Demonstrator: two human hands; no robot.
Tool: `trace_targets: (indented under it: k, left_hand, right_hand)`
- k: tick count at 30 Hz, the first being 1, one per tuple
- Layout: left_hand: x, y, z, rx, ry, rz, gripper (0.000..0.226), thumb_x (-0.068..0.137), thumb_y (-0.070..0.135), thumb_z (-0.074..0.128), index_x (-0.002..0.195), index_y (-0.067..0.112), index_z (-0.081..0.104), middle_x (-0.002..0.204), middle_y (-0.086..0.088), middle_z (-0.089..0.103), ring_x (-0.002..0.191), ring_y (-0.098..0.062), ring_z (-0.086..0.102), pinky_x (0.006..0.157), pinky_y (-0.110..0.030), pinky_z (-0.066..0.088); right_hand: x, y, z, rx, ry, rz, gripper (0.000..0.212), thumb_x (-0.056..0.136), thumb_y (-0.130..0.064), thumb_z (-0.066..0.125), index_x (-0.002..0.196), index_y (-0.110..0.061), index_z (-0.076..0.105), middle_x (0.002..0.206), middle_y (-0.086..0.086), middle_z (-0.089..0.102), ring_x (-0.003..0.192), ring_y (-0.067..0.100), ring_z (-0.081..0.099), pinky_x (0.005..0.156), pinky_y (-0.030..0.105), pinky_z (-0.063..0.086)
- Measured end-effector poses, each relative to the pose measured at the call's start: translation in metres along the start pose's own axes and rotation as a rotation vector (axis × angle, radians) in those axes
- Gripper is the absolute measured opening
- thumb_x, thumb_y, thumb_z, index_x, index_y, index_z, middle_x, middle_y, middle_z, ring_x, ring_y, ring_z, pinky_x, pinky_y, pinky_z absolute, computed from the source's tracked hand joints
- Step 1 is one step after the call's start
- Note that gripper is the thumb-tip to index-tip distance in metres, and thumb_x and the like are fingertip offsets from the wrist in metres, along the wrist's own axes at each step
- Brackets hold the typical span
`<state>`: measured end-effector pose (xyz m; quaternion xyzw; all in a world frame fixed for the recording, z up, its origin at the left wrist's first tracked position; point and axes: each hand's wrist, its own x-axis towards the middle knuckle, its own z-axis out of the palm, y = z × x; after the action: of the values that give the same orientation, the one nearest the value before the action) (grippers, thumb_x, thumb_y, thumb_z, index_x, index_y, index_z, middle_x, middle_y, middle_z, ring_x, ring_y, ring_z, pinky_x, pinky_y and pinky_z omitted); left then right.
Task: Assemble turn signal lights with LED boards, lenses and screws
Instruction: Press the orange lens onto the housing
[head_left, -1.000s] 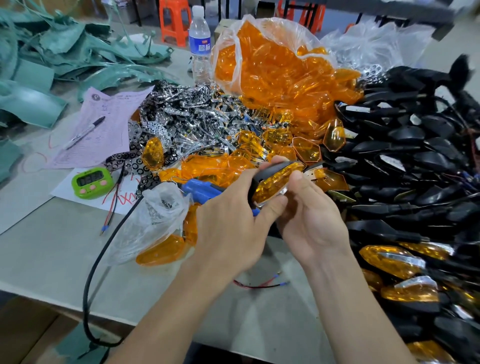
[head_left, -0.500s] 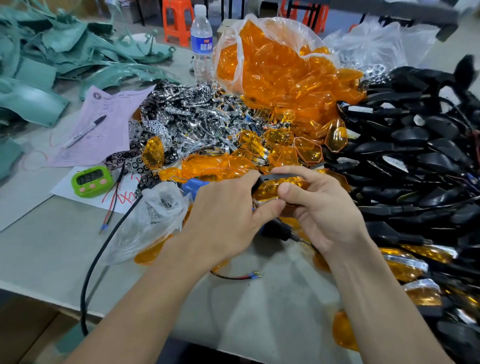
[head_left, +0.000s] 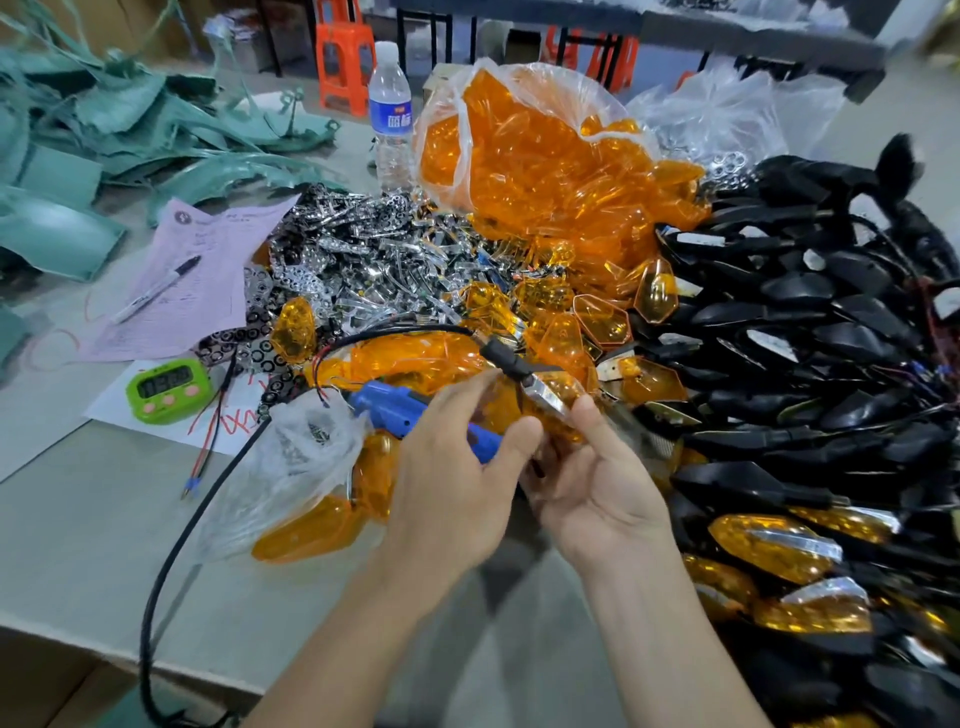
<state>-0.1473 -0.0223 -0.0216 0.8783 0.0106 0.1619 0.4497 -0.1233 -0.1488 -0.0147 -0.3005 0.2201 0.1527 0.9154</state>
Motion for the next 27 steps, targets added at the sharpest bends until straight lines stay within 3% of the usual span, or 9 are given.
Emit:
trace_targets:
  k: [2,4,7,11,14,16,19,24,27]
  left_hand:
    - [0.005,-0.002,0.002,-0.223,-0.217,-0.033,0.065,0.090,0.079,0.046,0.144,0.042,0.054,0.135,0.017,0.065,0.121,-0.002,0.060,0.105,-0.031,0.046]
    - [0.008,0.003,0.005,-0.565,-0.313,-0.137,0.049,0.093,0.073,0.049,0.134,0.050,0.062,0.127,0.013,0.072,0.118,-0.005,0.065,0.105,-0.037,0.047]
    - [0.011,0.004,0.005,-0.807,-0.374,-0.175,0.043,0.094,0.053,0.056,0.130,0.034,0.069,0.126,-0.001,0.073,0.118,-0.017,0.065,0.113,-0.044,0.041]
    - [0.014,0.002,-0.006,-0.919,-0.465,-0.156,0.040,0.091,0.032,0.051,0.127,0.029,0.071,0.117,-0.017,0.066,0.108,-0.022,0.058,0.104,-0.049,0.039]
    - [0.013,0.004,-0.011,-0.950,-0.432,-0.188,0.046,0.087,0.032,0.052,0.127,0.017,0.068,0.124,-0.034,0.057,0.110,-0.041,0.058,0.106,-0.055,0.045]
    - [0.012,0.005,-0.010,-0.966,-0.404,-0.161,0.044,0.084,0.031,0.051,0.121,0.017,0.070,0.130,-0.025,0.062,0.116,-0.048,0.055,0.111,-0.062,0.042]
    - [0.012,0.011,-0.007,-1.012,-0.340,-0.114,0.037,0.079,0.027,0.051,0.111,0.020,0.068,0.125,-0.007,0.067,0.105,-0.034,0.057,0.099,-0.057,0.044]
    - [0.014,0.016,-0.006,-1.384,-0.406,-0.283,0.071,0.076,0.028,0.055,0.143,0.006,0.053,0.145,-0.020,0.060,0.132,-0.035,0.058,0.107,-0.048,0.052]
    - [0.014,0.024,-0.011,-1.432,-0.463,-0.278,0.066,0.078,0.031,0.053,0.135,-0.002,0.053,0.136,-0.030,0.060,0.125,-0.036,0.061,0.103,-0.043,0.052]
  right_hand:
    - [-0.003,0.004,-0.003,0.037,-0.043,0.028,0.074,0.078,-0.031,0.071,0.149,-0.014,0.055,0.138,0.017,0.066,0.134,0.035,0.057,0.121,0.045,0.037]
    - [-0.006,0.009,-0.007,0.024,-0.115,0.015,0.077,0.080,-0.031,0.069,0.152,-0.011,0.049,0.141,0.018,0.062,0.133,0.034,0.056,0.120,0.042,0.037]
    - [-0.010,0.009,-0.012,0.001,-0.225,-0.051,0.075,0.083,-0.023,0.072,0.152,-0.006,0.047,0.143,0.021,0.060,0.131,0.031,0.060,0.111,0.040,0.049]
    - [-0.013,-0.003,-0.015,-0.053,-0.416,-0.123,0.061,0.055,-0.005,0.098,0.112,-0.010,0.078,0.122,0.019,0.072,0.111,0.035,0.072,0.095,0.043,0.060]
    - [-0.019,-0.010,-0.012,-0.274,-0.498,-0.226,0.055,0.067,0.009,0.083,0.119,0.001,0.064,0.131,0.019,0.069,0.122,0.042,0.066,0.094,0.049,0.059]
    - [-0.021,-0.012,-0.007,-0.515,-0.487,-0.360,0.049,0.072,0.013,0.074,0.117,-0.003,0.061,0.133,0.014,0.069,0.127,0.035,0.063,0.101,0.056,0.055]
    - [-0.024,-0.009,0.006,-0.846,-0.403,-0.511,0.056,0.069,0.001,0.079,0.118,-0.025,0.075,0.099,-0.005,0.074,0.092,0.014,0.068,0.088,0.039,0.058]
    - [-0.025,0.002,0.013,-0.866,-0.400,-0.648,0.058,0.065,-0.010,0.084,0.118,-0.031,0.074,0.100,-0.003,0.077,0.091,0.011,0.071,0.086,0.030,0.056]
    - [-0.024,0.008,0.017,-0.791,-0.410,-0.682,0.057,0.063,-0.010,0.084,0.115,-0.032,0.076,0.105,-0.007,0.076,0.096,0.009,0.072,0.087,0.027,0.056]
